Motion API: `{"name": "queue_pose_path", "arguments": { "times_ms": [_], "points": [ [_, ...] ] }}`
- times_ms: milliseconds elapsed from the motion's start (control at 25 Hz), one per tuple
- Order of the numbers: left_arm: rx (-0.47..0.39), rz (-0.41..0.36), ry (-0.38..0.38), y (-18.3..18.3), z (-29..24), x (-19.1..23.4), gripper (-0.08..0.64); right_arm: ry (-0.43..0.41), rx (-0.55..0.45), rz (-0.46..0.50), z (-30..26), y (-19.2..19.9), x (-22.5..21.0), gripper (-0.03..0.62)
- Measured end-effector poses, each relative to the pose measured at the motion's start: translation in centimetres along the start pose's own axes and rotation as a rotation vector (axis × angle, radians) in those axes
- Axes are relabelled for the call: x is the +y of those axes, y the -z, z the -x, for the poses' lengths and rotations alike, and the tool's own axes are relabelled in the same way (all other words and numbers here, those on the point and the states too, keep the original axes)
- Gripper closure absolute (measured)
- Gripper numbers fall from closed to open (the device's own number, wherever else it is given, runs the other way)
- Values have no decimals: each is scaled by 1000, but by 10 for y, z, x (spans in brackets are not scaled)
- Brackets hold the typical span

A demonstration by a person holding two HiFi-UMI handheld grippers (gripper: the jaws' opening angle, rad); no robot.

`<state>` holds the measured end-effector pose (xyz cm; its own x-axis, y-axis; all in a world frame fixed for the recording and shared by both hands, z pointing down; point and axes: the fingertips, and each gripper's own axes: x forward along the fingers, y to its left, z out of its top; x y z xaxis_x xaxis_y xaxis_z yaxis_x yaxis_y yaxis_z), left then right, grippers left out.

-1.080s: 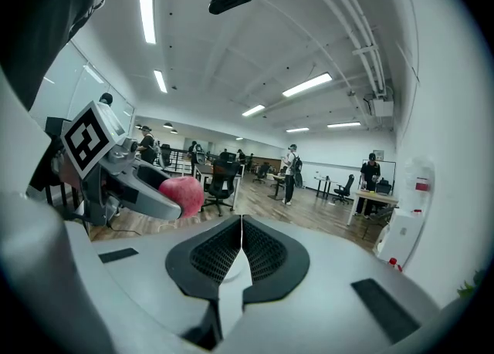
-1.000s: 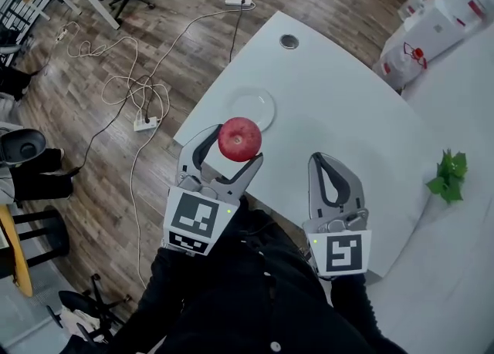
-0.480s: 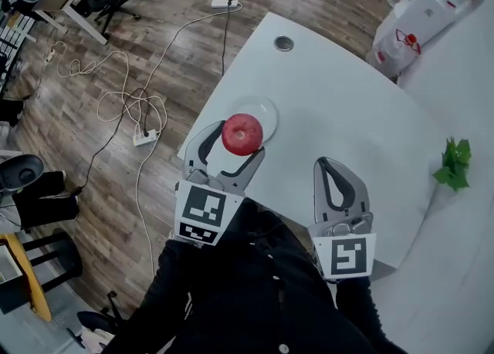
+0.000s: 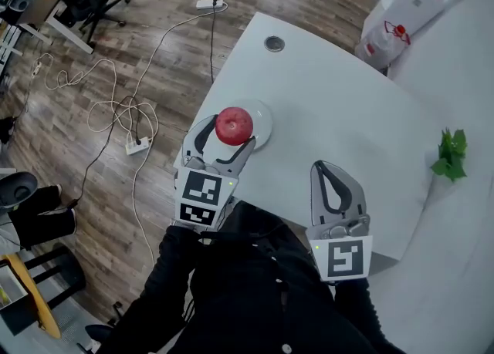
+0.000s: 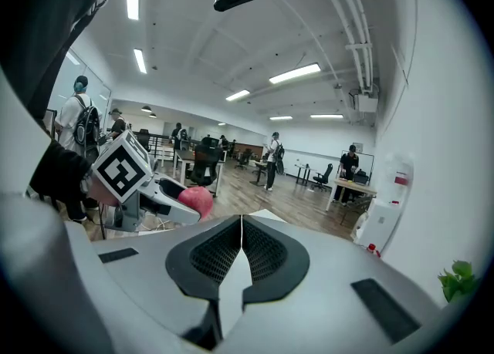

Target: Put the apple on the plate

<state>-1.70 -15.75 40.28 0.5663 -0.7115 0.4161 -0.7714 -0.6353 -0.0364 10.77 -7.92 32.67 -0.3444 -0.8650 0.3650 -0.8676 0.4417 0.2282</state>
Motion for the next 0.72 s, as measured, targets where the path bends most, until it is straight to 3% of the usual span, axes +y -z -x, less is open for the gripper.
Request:
{"name": "queue_pose_path", "arguments": {
  "times_ms": [200,720],
  "points": [
    [28,-43,29,14,-17,0,206,20,34,-6,-2,9,1,551],
    [99,-35,83,62,-64,-2,206,51,113,-21,-5,33,1,551]
  ]
}}
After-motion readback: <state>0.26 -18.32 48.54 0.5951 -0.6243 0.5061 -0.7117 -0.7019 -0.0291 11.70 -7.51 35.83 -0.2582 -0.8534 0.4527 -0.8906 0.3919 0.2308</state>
